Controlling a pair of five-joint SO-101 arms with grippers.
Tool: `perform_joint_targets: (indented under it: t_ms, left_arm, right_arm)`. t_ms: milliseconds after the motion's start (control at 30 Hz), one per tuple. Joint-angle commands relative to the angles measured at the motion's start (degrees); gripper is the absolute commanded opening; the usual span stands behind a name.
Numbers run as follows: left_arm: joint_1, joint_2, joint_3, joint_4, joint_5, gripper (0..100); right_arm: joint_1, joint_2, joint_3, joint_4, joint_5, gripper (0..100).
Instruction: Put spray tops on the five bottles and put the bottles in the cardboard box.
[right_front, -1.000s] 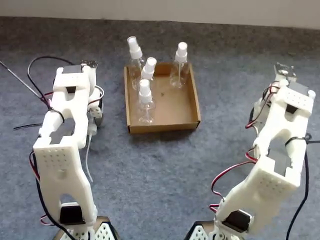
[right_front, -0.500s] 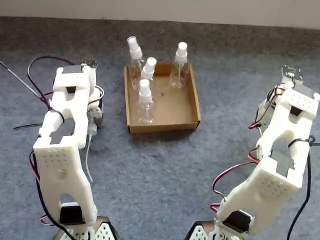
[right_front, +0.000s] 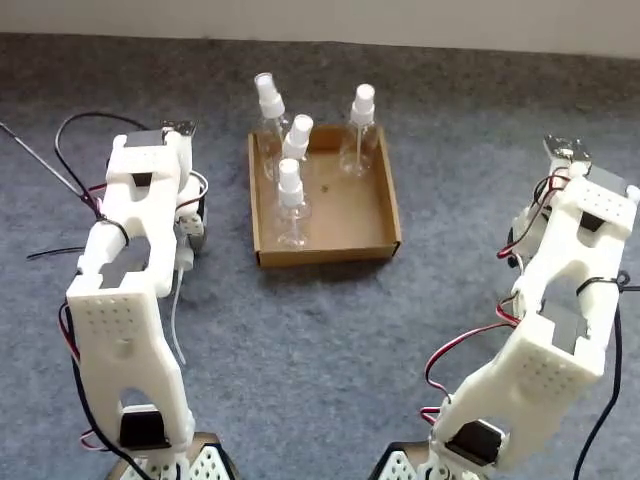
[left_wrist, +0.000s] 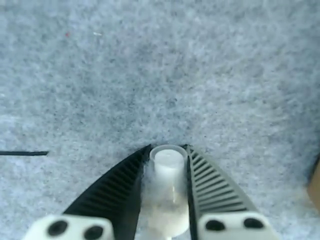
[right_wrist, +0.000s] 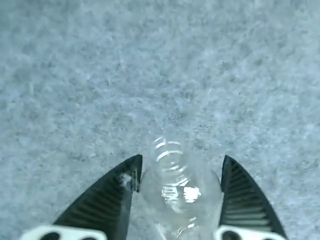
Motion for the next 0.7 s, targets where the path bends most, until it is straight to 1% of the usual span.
perform_joint_targets:
  t_ms: [0,133,400,667]
  left_arm:
    - [0.9,0.1,0.1,-2.3,0.1,7]
    - [0.9,0.1,0.1,-2.3,0.1,7]
    - [0.9,0.1,0.1,-2.3,0.1,7]
    - [0.8,0.1,0.1,-2.2,0.1,7]
  right_arm:
    - [0.6,-0.7,-3.2,0.5,0.6,24.7]
    - [0.5,-0.7,-3.2,0.5,1.1,30.0]
    - [0.4,-0.6,-3.2,2.9,10.0,30.0]
    - [-0.4,-0.6,1.9,2.4,11.0,30.0]
